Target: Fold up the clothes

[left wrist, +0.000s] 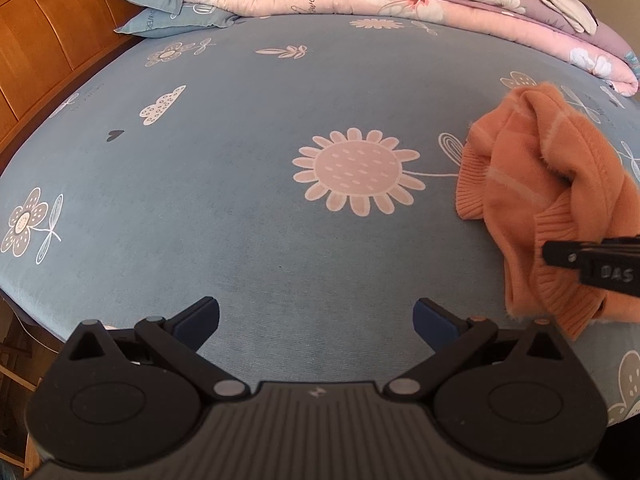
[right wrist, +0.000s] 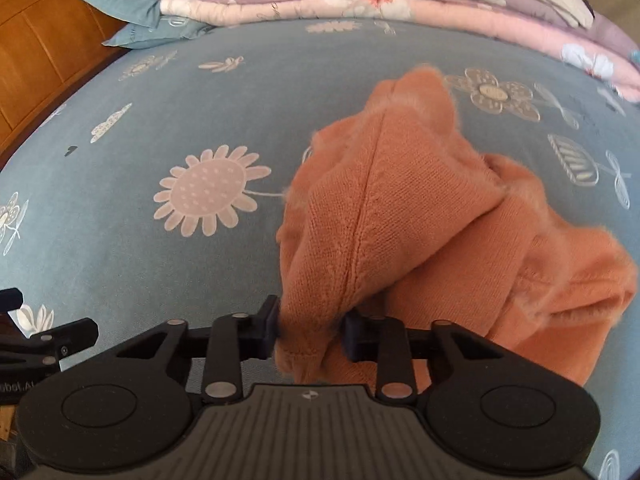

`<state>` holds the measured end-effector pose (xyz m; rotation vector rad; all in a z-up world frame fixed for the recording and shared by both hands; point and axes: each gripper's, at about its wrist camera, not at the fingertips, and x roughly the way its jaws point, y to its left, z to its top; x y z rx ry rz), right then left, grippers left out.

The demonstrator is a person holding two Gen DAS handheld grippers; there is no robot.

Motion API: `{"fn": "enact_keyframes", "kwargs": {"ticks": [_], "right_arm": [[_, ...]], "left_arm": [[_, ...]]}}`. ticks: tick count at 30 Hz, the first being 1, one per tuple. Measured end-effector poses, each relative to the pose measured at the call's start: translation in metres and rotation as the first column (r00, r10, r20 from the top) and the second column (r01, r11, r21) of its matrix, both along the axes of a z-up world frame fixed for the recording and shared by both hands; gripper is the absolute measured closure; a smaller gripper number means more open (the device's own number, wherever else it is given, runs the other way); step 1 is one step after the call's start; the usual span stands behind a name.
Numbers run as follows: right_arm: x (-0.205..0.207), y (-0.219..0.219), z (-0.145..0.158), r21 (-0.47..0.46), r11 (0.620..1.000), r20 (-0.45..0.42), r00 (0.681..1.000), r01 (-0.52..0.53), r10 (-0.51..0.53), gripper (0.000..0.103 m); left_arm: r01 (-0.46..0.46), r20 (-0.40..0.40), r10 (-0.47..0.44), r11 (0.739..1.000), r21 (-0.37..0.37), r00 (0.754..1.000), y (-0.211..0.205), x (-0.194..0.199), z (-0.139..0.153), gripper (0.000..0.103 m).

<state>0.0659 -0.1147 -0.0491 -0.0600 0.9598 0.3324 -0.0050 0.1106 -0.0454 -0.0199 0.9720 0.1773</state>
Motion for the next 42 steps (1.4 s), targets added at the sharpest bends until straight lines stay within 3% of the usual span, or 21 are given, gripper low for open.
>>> {"fn": "enact_keyframes", "kwargs": {"ticks": [7,15,20,24,28,31,34,37,40,42], "right_arm": [[-0.009,-0.005,0.052,0.043,0.996,0.14,0.988,-0.076,0.07,0.081],[-0.023,0.019,0.096,0.138,0.961,0.246,0.948,-0.24,0.202,0.082],[-0.004,0.047,0.081,0.2,0.915,0.205,0.928,-0.352,0.312,0.082],[0.01,0.051,0.058,0.136,0.93,0.141,0.936,-0.342,0.324,0.081],[0.008,0.03,0.058,0.109,0.94,0.126,0.943,-0.323,0.309,0.074],[-0.011,0.012,0.069,0.093,0.943,0.15,0.94,-0.321,0.305,0.057],[-0.022,-0.002,0.072,0.065,0.953,0.131,0.949,-0.296,0.286,0.056],[-0.028,-0.016,0.076,0.102,0.959,0.101,0.962,-0.264,0.255,0.055],[-0.036,-0.03,0.085,0.148,0.96,0.103,0.969,-0.237,0.223,0.046],[-0.042,-0.035,0.089,0.126,0.965,0.12,0.969,-0.229,0.214,0.045]], "left_arm": [[0.035,-0.003,-0.035,0.999,-0.002,0.999,-0.004,-0.005,-0.004,0.0],[0.061,-0.001,-0.061,0.998,-0.002,0.998,-0.011,-0.015,-0.001,0.0],[0.062,-0.006,-0.062,0.998,0.003,0.998,-0.012,-0.02,0.0,0.0],[0.049,-0.007,-0.049,0.999,0.013,0.999,-0.011,-0.021,0.003,0.0],[0.057,-0.006,-0.057,0.998,0.031,0.998,-0.014,-0.02,0.005,0.0],[0.077,-0.008,-0.077,0.996,0.038,0.997,-0.022,-0.017,0.007,0.0],[0.108,0.001,-0.108,0.993,0.039,0.994,-0.034,-0.015,0.011,0.0],[0.148,0.005,-0.148,0.988,0.039,0.989,-0.049,-0.013,0.016,0.0],[0.187,0.003,-0.188,0.98,0.064,0.982,-0.063,-0.011,0.018,0.0],[0.2,0.0,-0.201,0.977,0.076,0.98,-0.07,-0.009,0.018,0.0]]}}
